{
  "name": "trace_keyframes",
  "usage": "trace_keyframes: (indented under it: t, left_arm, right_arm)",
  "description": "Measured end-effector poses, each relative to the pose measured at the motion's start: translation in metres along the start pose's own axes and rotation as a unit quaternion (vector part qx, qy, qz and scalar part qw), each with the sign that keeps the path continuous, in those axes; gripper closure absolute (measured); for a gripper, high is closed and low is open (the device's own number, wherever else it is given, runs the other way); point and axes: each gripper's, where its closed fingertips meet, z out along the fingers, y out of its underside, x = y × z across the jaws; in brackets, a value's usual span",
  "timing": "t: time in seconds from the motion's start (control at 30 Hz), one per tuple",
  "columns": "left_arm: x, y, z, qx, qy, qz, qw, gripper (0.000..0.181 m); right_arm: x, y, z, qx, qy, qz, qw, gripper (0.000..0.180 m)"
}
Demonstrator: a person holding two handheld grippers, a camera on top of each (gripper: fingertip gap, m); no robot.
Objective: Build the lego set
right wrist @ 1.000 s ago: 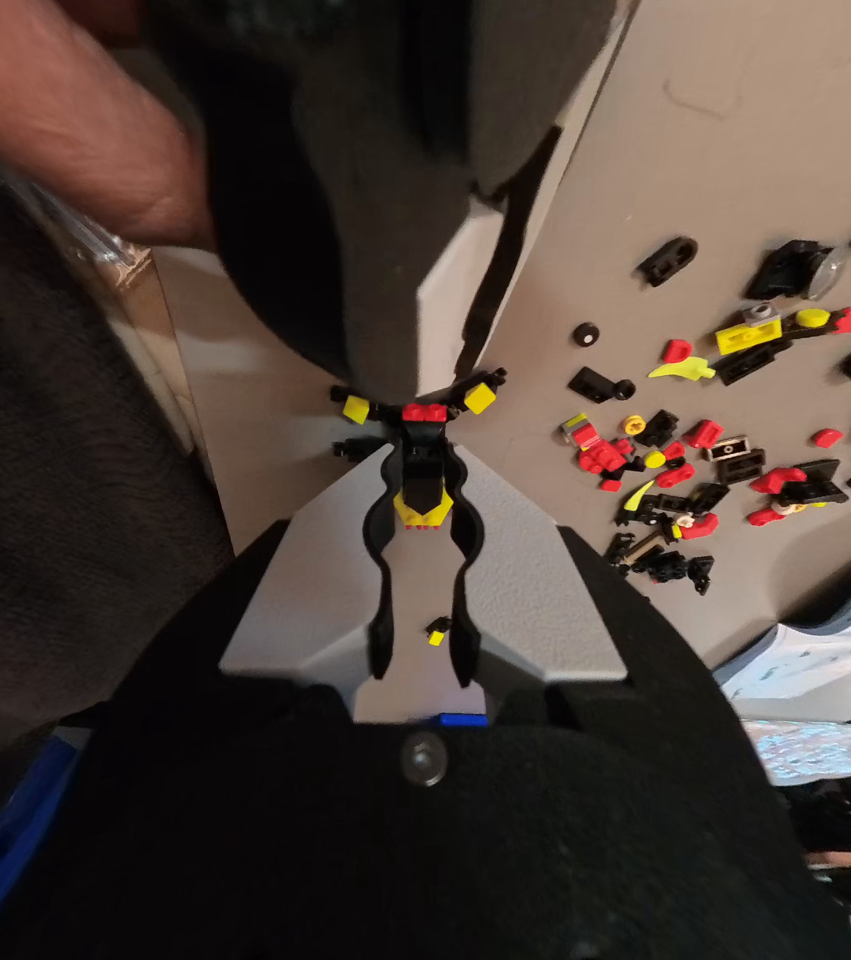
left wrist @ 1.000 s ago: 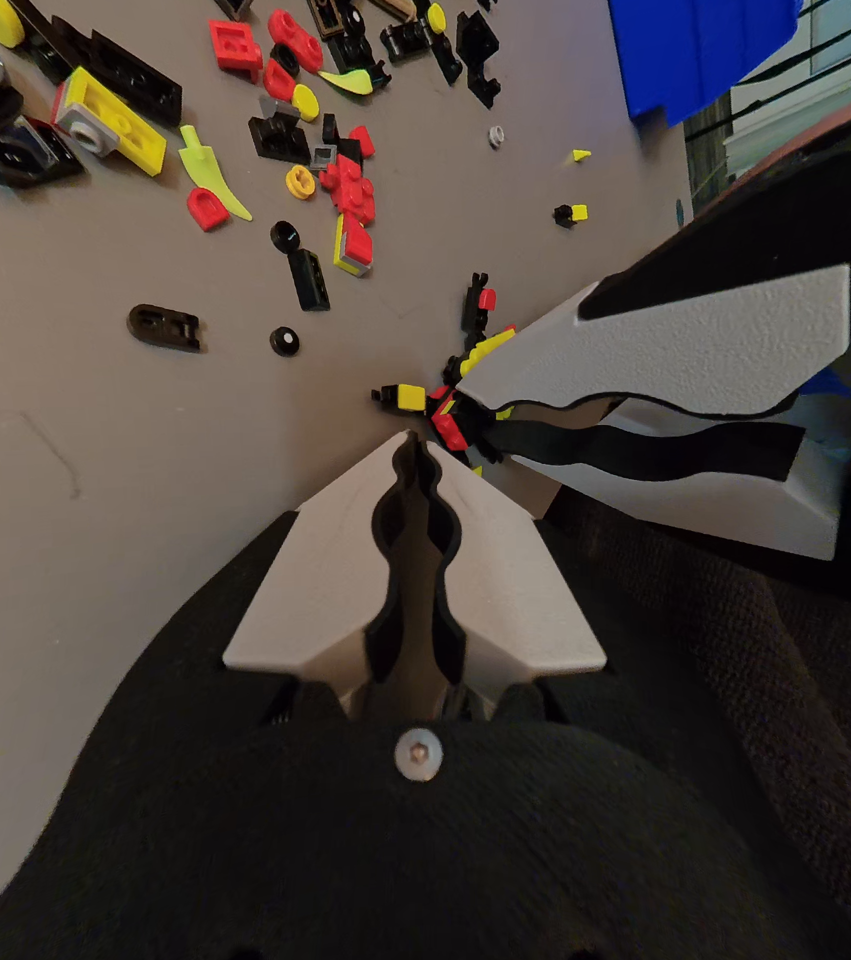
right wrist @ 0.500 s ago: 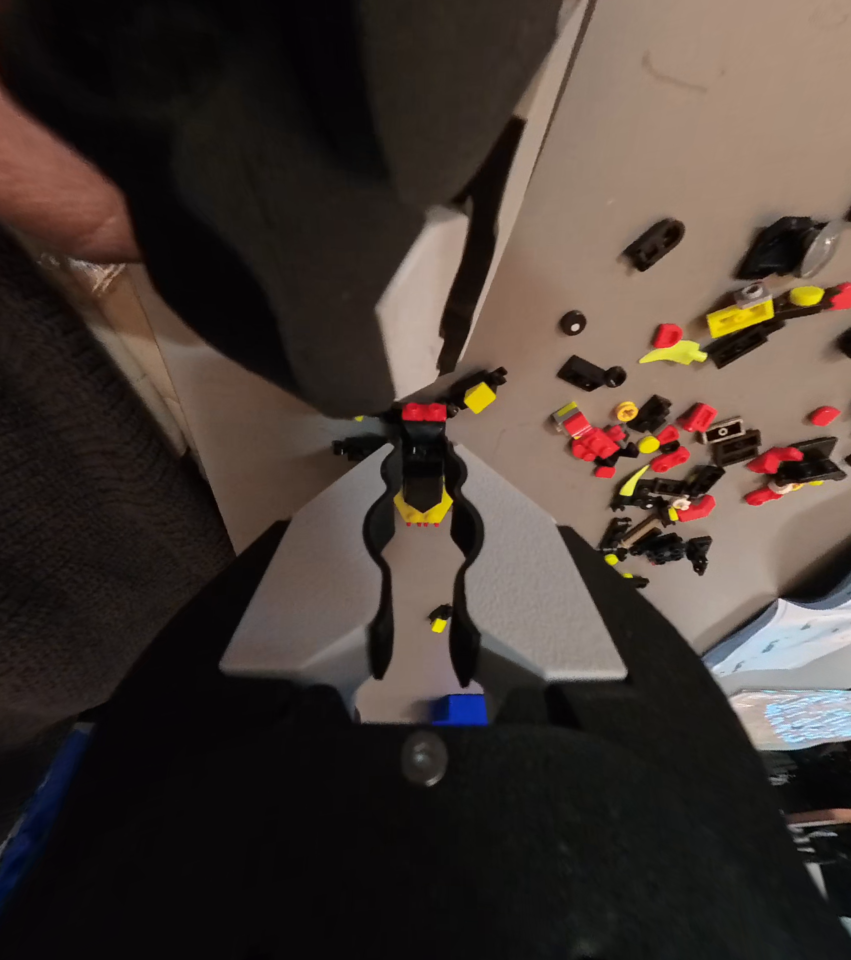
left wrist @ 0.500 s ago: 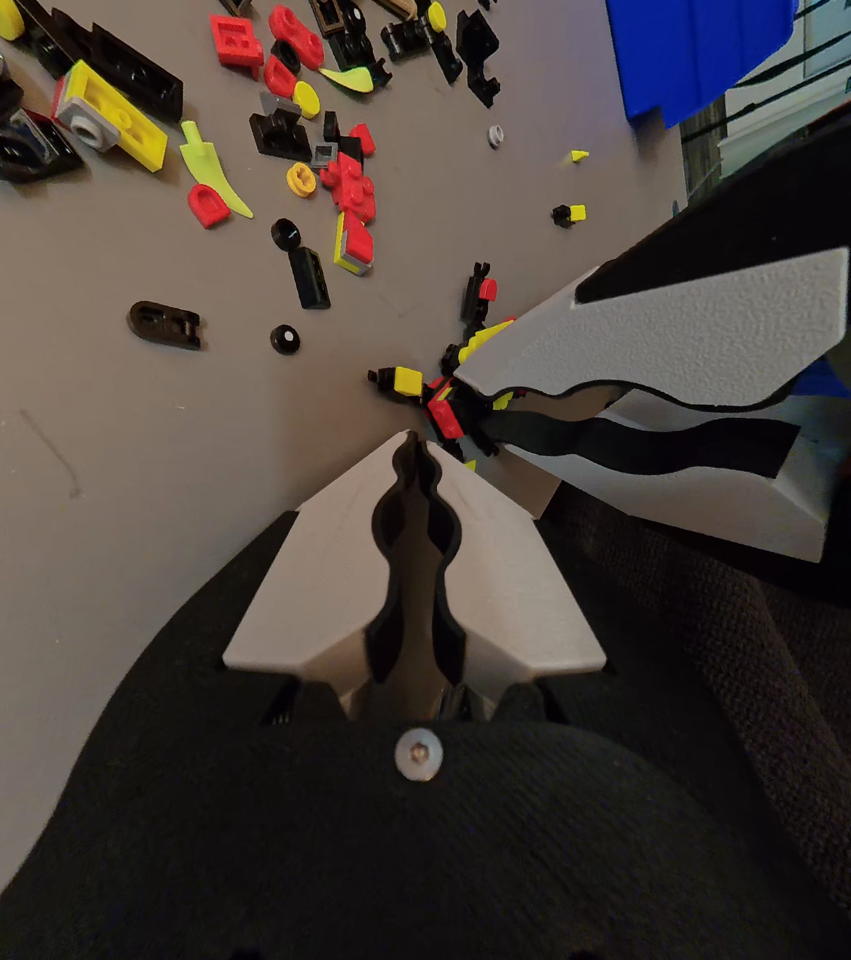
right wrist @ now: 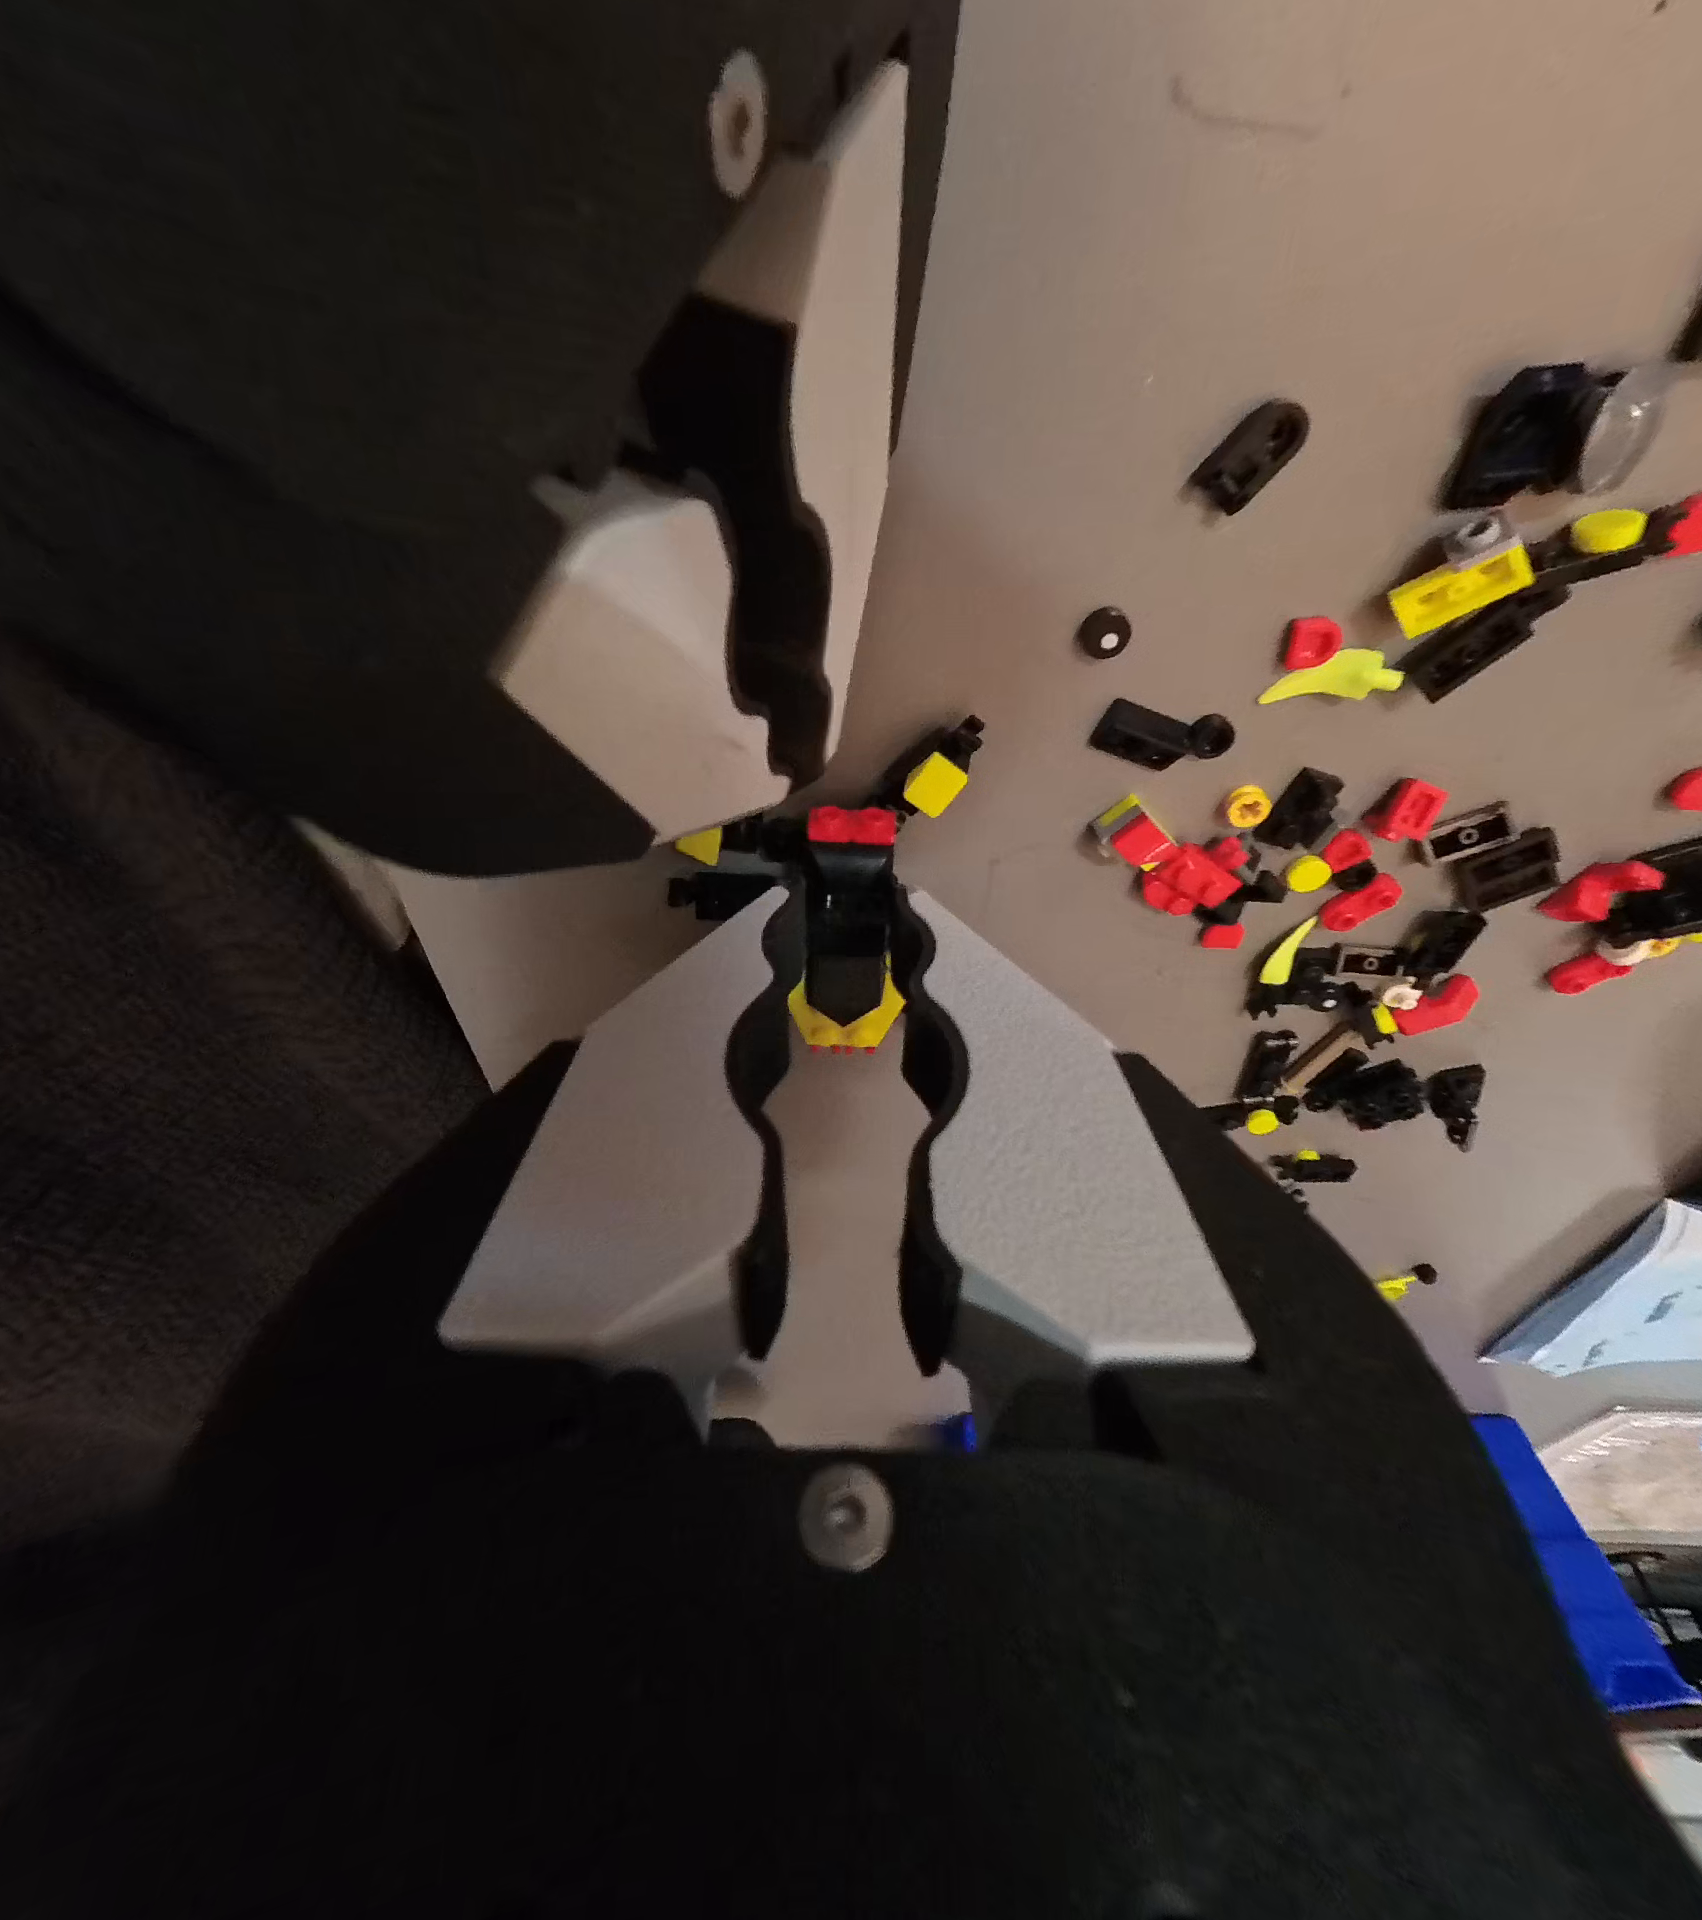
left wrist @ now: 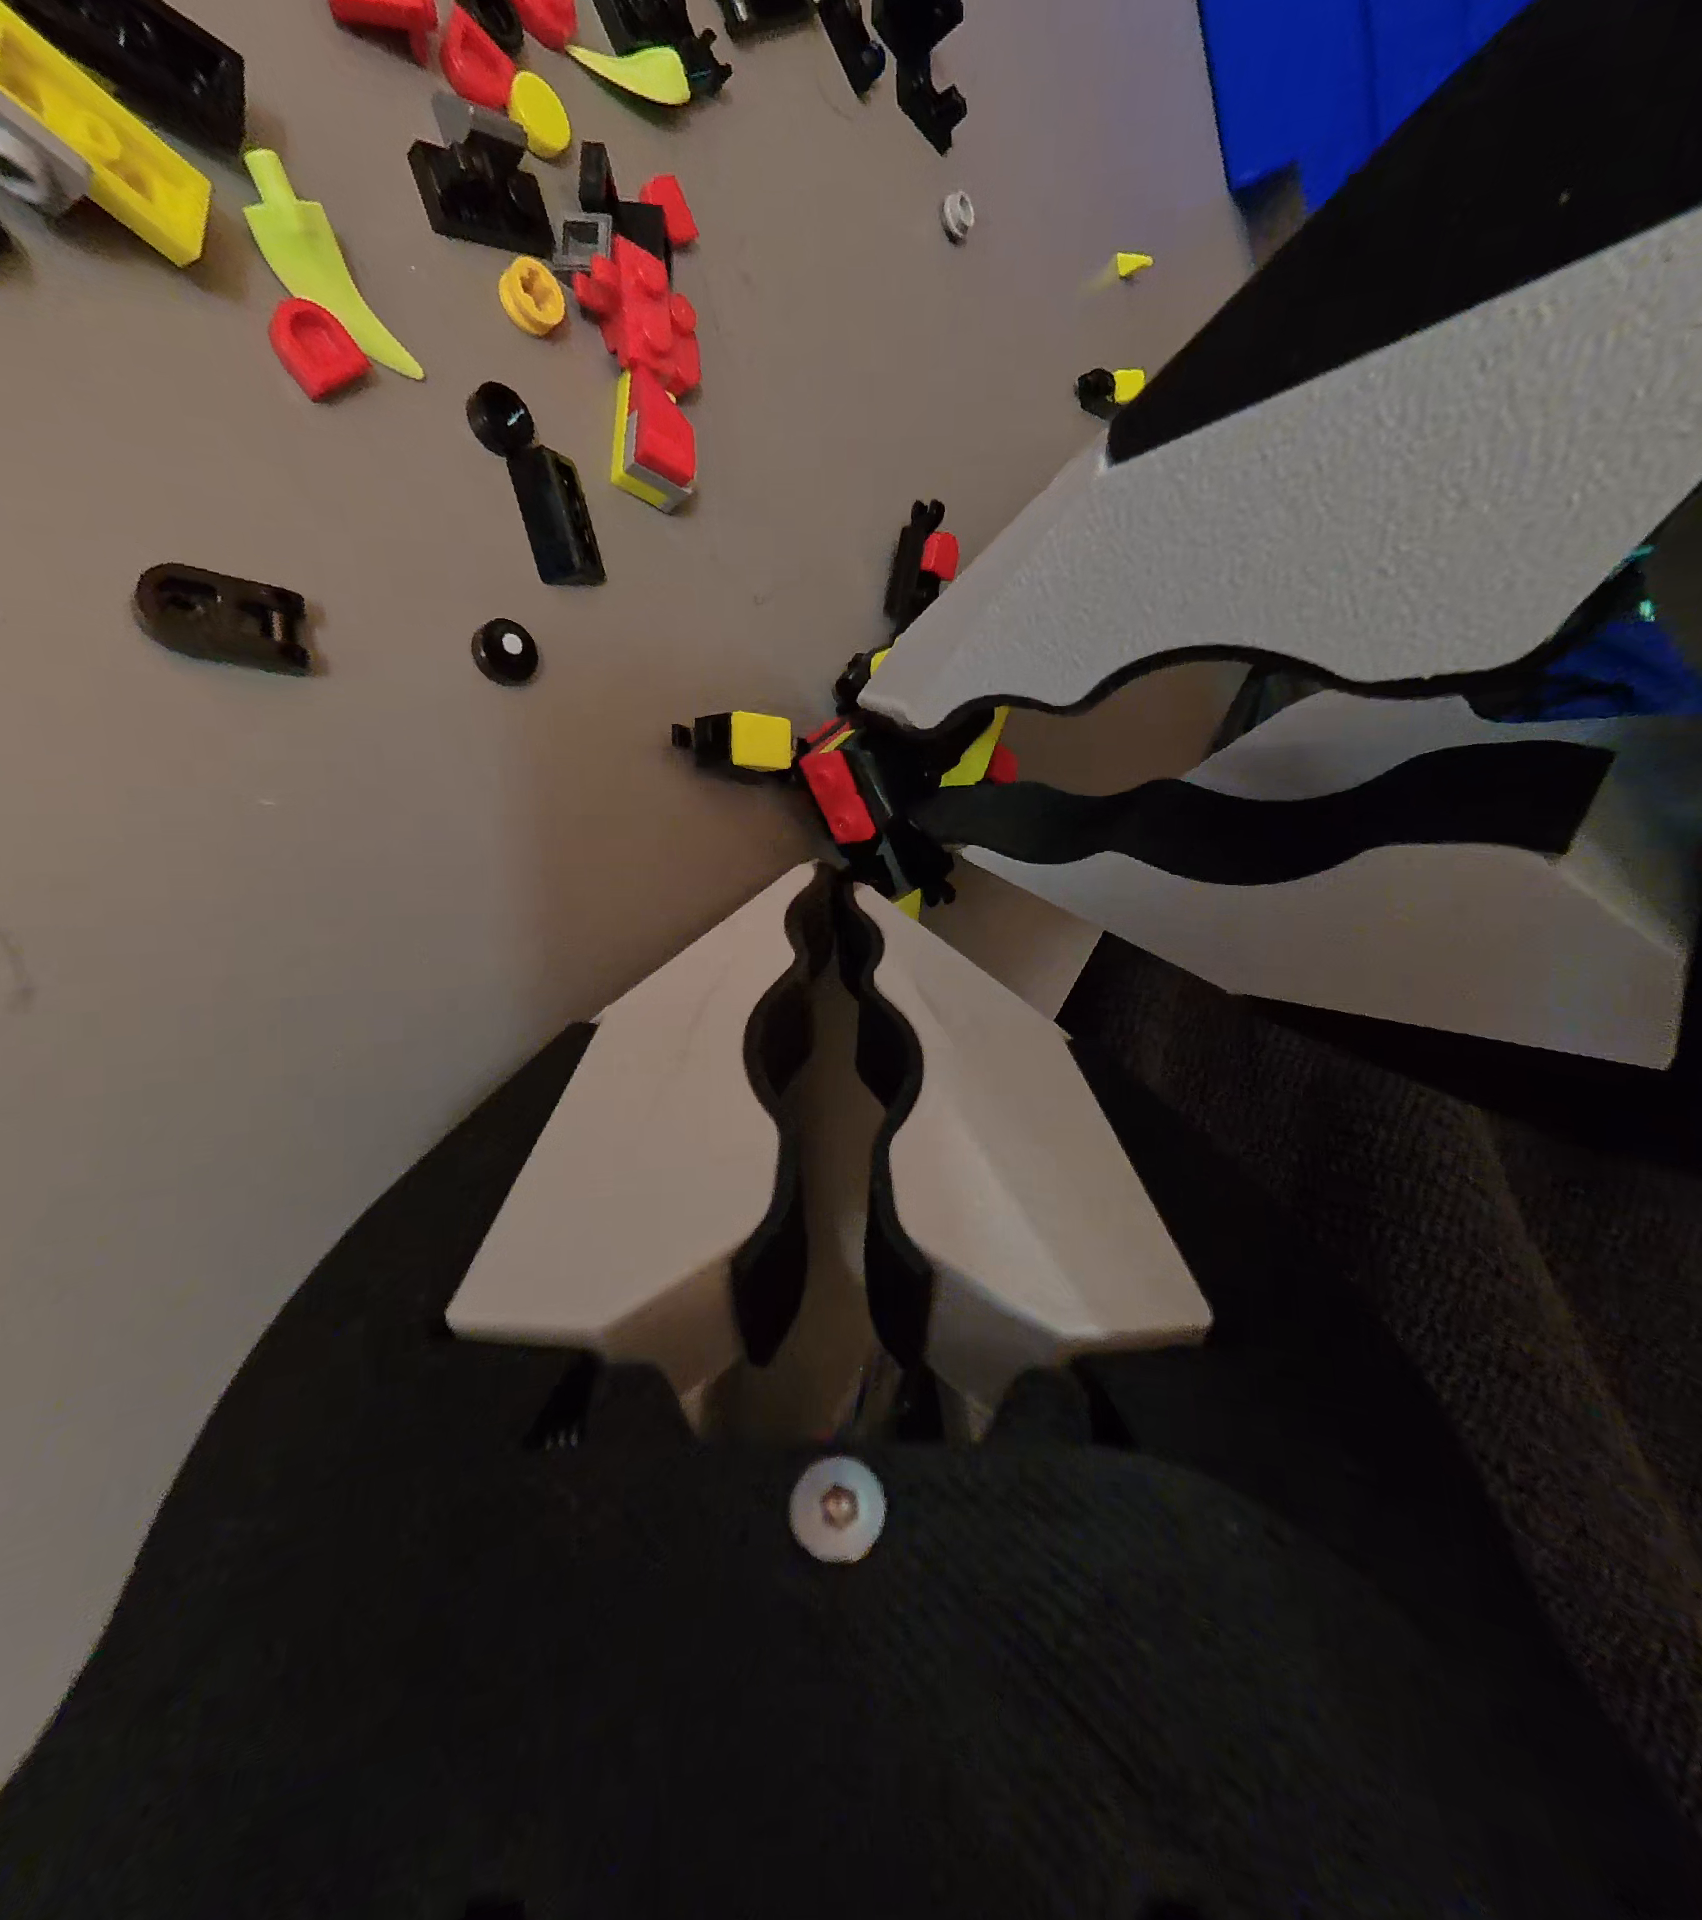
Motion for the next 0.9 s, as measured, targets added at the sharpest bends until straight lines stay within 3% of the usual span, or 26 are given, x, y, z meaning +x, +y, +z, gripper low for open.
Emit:
trace_keyframes:
  t: [0.7,0.9]
  left_arm:
    - [-0.0061,-0.0071,-0.0034,0.018,-0.006,-0.007,1.0,0.181]
    - [-0.0064,-0.0071,-0.0036,0.018,-0.007,-0.007,1.0,0.181]
  right_arm:
    - [-0.0031,-0.002,0.0008,-0.012,0.049,-0.111,0.993,0.166]
    - [-0.0024,-0.0043,0.0008,-0.005,0.01,-0.098,0.995,0.167]
